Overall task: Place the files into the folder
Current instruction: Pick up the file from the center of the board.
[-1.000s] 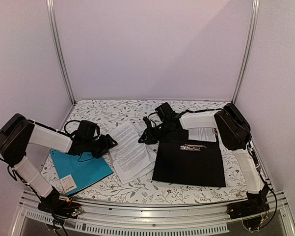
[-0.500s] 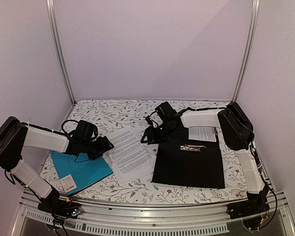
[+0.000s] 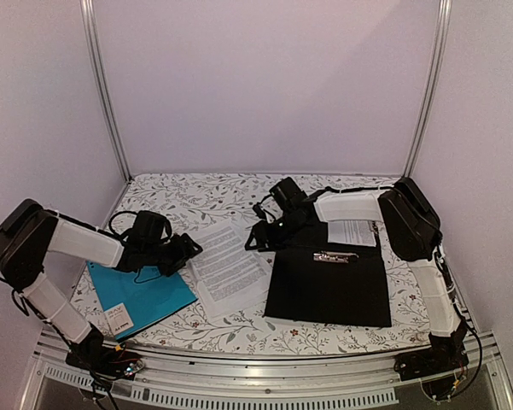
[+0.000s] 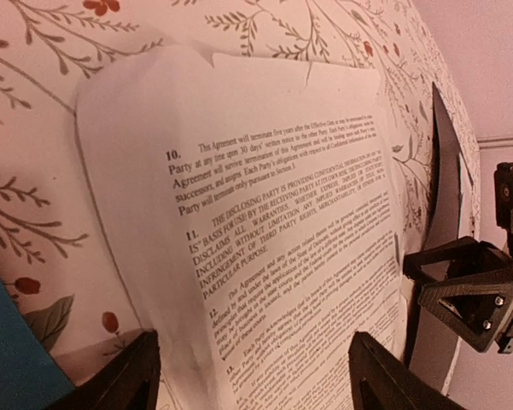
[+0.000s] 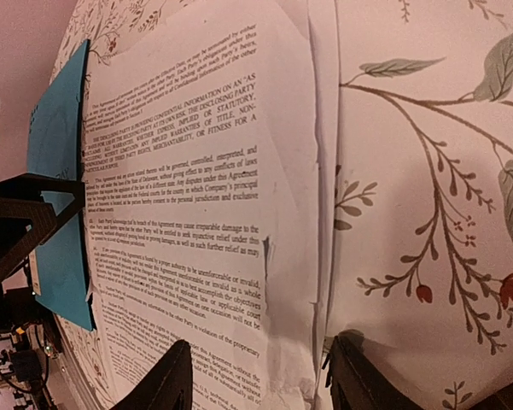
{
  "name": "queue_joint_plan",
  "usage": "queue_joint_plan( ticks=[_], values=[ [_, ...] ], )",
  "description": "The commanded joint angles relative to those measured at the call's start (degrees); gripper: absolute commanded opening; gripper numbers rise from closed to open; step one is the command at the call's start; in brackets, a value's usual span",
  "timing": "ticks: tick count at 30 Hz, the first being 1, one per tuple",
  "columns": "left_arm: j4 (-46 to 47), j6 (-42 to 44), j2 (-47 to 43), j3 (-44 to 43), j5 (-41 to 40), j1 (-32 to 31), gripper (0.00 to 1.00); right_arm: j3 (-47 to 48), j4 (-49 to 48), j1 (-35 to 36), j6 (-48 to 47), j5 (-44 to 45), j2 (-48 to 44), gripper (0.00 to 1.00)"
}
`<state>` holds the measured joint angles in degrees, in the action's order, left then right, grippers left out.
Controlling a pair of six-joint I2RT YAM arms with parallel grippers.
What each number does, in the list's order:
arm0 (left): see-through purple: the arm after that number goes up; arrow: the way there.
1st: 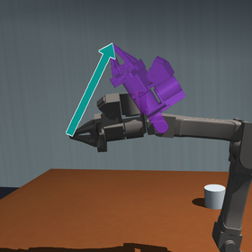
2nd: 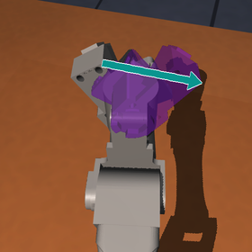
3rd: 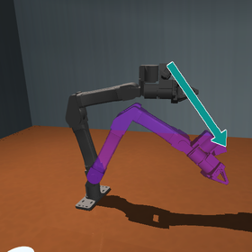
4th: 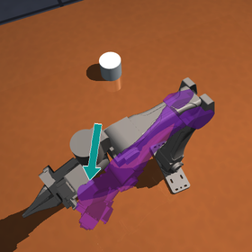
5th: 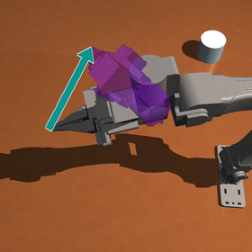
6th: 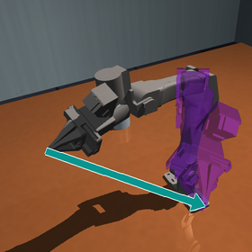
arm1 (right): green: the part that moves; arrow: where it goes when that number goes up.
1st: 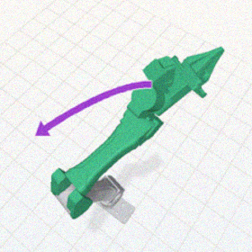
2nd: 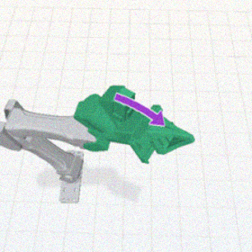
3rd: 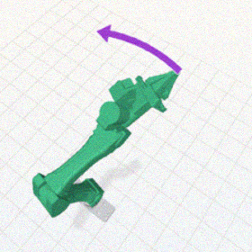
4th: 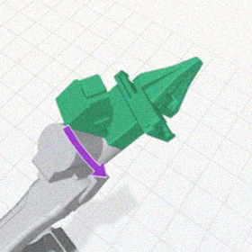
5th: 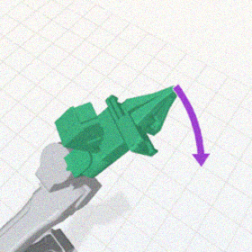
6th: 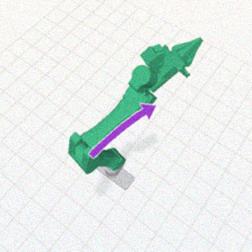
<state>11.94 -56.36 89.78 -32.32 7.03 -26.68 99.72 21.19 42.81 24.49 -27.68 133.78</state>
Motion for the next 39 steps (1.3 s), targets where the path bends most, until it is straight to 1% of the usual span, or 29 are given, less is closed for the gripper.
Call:
queue_joint_plan(
  ticks=[1,8,13,15,23,28,29,36,39],
  values=[
    [1.13,-3.19,4.99,2.21,2.19,-0.15,0.76,-2.1,1.02,1.32,3.03,-3.21,0.55,0.54],
    [2.73,-1.79,7.56,-0.01,2.9,0.39,0.76,-4.55,-4.31,1.31,8.73,-5.95,0.14,0.52],
    [2.12,0.19,8.36,-2.12,3.16,1.42,0.76,-5.4,-6.58,1.33,10.81,-6.5,-0.31,0.47],
    [1.87,0.65,8.55,-2.39,3.18,1.76,0.76,-5.64,-7.4,1.34,11.16,-6.63,-0.42,0.43],
    [-1.15,3.6,7.14,-3.66,2.3,3.0,0.76,-6.39,-13.34,1.33,12.91,-9.19,-0.76,0.16],
    [-4.15,6.0,5.23,-5.21,1.72,3.77,0.76,-6.36,-16.88,1.31,15.22,-10.62,-0.92,0.01],
    [-4.8,6.6,4.66,-5.7,1.69,3.93,0.76,-6.38,-17.44,1.31,15.52,-10.67,-1.25,0.0],
    [-12.88,12.05,-2.04,-10.48,0.75,5.36,0.76,-6.86,-19.62,1.31,16.83,-9.99,-4.63,0.0],
    [-18.36,14.89,-5.92,-13.08,-2.15,5.83,0.77,-7.14,-20.22,1.36,17.46,-9.92,-6.1,0.0]
  ],
)
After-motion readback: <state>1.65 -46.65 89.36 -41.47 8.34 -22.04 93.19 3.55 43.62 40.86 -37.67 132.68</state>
